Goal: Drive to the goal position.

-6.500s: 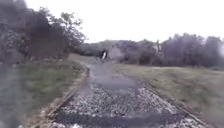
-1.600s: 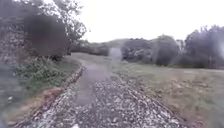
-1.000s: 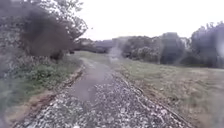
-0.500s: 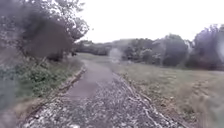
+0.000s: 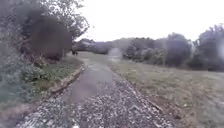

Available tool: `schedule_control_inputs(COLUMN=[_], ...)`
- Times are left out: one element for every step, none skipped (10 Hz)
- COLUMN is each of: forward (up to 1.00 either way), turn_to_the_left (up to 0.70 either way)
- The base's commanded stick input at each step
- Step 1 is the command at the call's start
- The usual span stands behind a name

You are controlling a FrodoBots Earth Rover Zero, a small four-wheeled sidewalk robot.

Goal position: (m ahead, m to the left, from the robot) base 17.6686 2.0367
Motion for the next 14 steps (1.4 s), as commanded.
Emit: schedule_control_inputs(forward=[0.7, 0.7, 0.7, 0.7, 0.7, 0.7, 0.7, 0.7, 0.7, 0.7, 0.7, 0.7, 0.7, 0.7], turn_to_the_left=[0.01, 0.05, 0.13, 0.14, 0.14, 0.14, 0.14, 0.14, 0.14, 0.14, 0.14, 0.14, 0.14, 0.14])
